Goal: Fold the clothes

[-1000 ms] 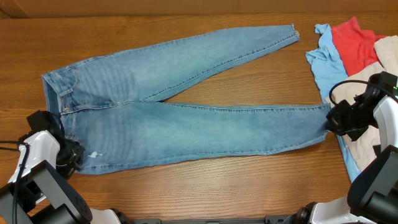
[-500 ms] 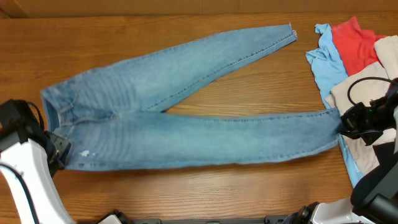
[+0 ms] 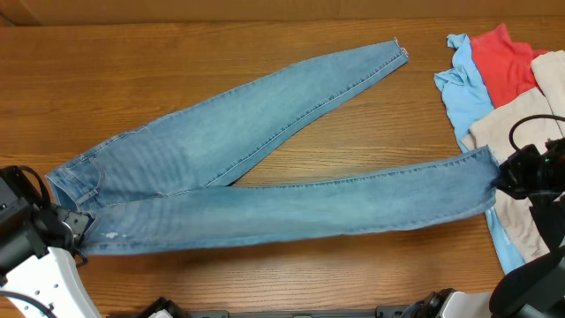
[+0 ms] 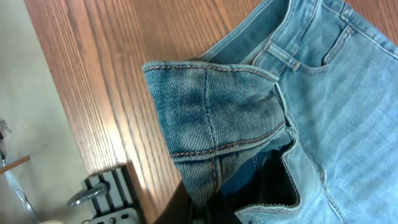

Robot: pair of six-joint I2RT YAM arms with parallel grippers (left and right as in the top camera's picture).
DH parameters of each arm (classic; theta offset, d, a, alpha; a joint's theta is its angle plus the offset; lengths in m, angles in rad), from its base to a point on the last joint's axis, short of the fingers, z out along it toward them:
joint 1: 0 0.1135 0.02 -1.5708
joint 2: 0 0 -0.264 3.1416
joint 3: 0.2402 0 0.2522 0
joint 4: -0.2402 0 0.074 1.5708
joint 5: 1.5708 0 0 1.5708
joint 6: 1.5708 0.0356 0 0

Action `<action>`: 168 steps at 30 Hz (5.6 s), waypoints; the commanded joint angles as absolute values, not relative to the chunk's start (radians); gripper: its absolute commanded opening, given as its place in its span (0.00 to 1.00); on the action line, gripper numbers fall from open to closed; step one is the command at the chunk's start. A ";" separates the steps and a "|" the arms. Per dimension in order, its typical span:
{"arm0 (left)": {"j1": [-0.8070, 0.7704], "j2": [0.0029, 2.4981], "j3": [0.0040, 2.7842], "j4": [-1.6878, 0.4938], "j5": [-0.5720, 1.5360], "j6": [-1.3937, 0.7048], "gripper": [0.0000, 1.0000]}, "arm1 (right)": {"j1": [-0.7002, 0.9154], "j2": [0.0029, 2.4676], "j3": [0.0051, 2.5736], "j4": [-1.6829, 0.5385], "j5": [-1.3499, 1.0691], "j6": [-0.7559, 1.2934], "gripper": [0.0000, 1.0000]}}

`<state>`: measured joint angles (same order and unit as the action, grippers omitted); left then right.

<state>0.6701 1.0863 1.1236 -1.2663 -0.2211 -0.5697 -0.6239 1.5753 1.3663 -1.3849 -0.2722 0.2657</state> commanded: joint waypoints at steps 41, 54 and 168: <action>0.680 1.386 1.114 -0.831 -0.183 -0.565 0.04 | -0.212 2.155 2.156 -1.136 -0.105 0.333 0.06; 0.680 1.385 1.114 -0.825 -0.148 -0.662 0.04 | -0.190 2.202 2.156 -0.936 -0.105 0.372 0.04; 0.551 1.773 1.088 -0.350 0.064 -0.332 0.11 | -0.108 2.386 1.997 -1.668 0.070 0.132 0.04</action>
